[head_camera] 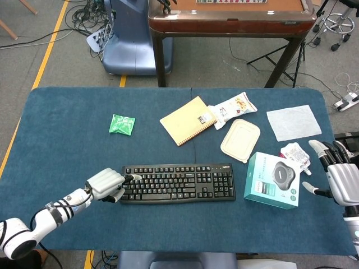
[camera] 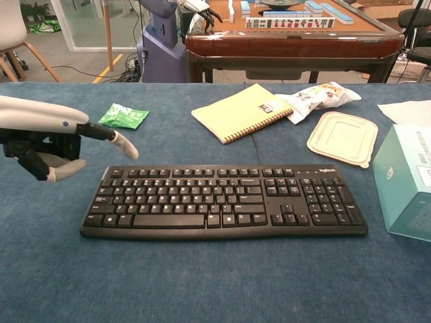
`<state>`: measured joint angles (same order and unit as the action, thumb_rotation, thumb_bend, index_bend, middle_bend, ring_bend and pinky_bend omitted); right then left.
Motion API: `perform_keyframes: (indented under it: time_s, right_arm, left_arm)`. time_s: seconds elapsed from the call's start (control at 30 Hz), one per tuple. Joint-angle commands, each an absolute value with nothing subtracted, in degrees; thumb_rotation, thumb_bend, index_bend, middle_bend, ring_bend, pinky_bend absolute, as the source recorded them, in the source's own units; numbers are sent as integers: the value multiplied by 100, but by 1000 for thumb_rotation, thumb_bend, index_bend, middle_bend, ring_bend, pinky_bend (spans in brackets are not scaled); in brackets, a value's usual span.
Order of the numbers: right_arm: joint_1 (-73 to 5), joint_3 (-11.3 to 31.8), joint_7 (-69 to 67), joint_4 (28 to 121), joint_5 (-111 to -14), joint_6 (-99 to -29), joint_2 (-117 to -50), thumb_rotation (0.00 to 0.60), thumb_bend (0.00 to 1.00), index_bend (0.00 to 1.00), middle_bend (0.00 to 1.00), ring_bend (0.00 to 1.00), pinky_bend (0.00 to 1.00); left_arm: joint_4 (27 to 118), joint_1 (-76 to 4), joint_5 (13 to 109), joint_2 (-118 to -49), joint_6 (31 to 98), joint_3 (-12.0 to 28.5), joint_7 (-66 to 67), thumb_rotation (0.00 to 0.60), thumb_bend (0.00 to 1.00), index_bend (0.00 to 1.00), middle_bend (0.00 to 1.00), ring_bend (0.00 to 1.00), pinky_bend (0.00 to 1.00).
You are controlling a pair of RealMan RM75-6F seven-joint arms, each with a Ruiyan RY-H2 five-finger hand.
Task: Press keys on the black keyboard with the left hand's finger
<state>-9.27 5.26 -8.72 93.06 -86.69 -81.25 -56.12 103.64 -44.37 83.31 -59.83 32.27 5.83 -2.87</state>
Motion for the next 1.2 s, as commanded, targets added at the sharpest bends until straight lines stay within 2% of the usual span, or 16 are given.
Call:
perform_keyframes:
  time_s: [0.03, 0.57, 1.2]
  right_arm:
    - [-1031, 594, -968, 9436, -8571, -7940, -5453, 600, 105, 53, 130, 83, 68]
    - [-858, 496, -968, 9216, -8645, -8188, -5624, 600, 106, 53, 129, 83, 68]
    - [-809, 478, -1038, 9127, -8613, -8203, -5648, 600, 105, 53, 129, 83, 67]
  left_arm:
    - [10243, -4761, 7845, -6222, 2857, 574, 78, 580, 645, 116, 987, 995, 1000]
    - [9895, -5517, 6297, -6828, 2713, 209, 1178, 584, 645, 108, 989, 997, 1000]
    - [9640, -6057, 5360, -7199, 2850, -305, 1653, 583, 645, 108, 989, 997, 1000]
